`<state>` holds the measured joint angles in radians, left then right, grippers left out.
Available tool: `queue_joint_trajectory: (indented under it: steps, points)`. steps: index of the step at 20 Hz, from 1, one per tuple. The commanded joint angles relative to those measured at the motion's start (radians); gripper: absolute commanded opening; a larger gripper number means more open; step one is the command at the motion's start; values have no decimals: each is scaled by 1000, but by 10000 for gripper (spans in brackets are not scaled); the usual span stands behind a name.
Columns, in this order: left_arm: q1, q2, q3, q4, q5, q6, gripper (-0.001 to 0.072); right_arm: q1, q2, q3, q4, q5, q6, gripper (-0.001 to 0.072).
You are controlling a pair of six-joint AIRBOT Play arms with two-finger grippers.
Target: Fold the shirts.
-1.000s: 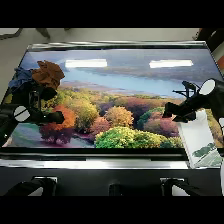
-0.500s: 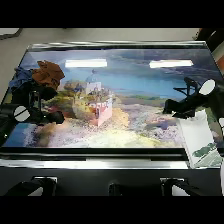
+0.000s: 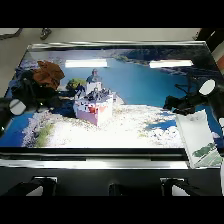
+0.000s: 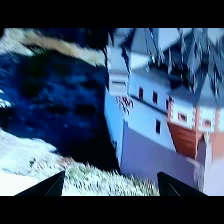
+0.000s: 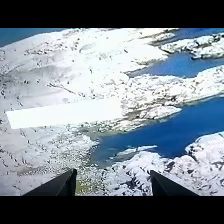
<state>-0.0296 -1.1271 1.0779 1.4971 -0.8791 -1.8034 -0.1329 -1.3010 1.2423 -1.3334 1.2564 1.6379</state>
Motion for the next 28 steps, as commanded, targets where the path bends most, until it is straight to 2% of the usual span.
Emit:
queue_joint_trajectory:
  steps: [1, 3, 5, 8, 11, 16, 22, 23, 24, 25, 28]
  points:
    - [250, -192, 264, -154, -86, 0, 720, 0, 0, 0, 6, -3, 0, 558]
    - [454, -333, 440, -273, -215, 0, 720, 0, 0, 0, 6, 2, 0, 558]
    - [611, -422, 506, -338, -301, -4, 720, 0, 0, 0, 17, 4, 0, 558]
    - [726, -482, 476, -364, -300, 6, 720, 0, 0, 0, 19, 3, 0, 558]
    - [735, -547, 462, -391, -219, 33, 720, 0, 0, 0, 24, -13, 0, 558]
    - [690, -684, 462, -643, -42, 162, 720, 0, 0, 0, 25, -25, 0, 558]
    - [611, -761, 463, -667, 102, 181, 720, 0, 0, 0, 47, 19, 0, 558]
    - [607, -762, 463, -668, 110, 181, 613, 0, 0, 0, 49, 35, 0, 558]
    - [606, -760, 463, -670, 102, 181, 229, 0, 0, 0, 51, 52, 0, 558]
    - [606, -754, 463, -671, 82, 183, 48, 0, 0, 0, 50, 60, 0, 558]
    - [598, -684, 463, -683, -11, 296, 34, 0, 0, 0, 49, 55, 0, 558]
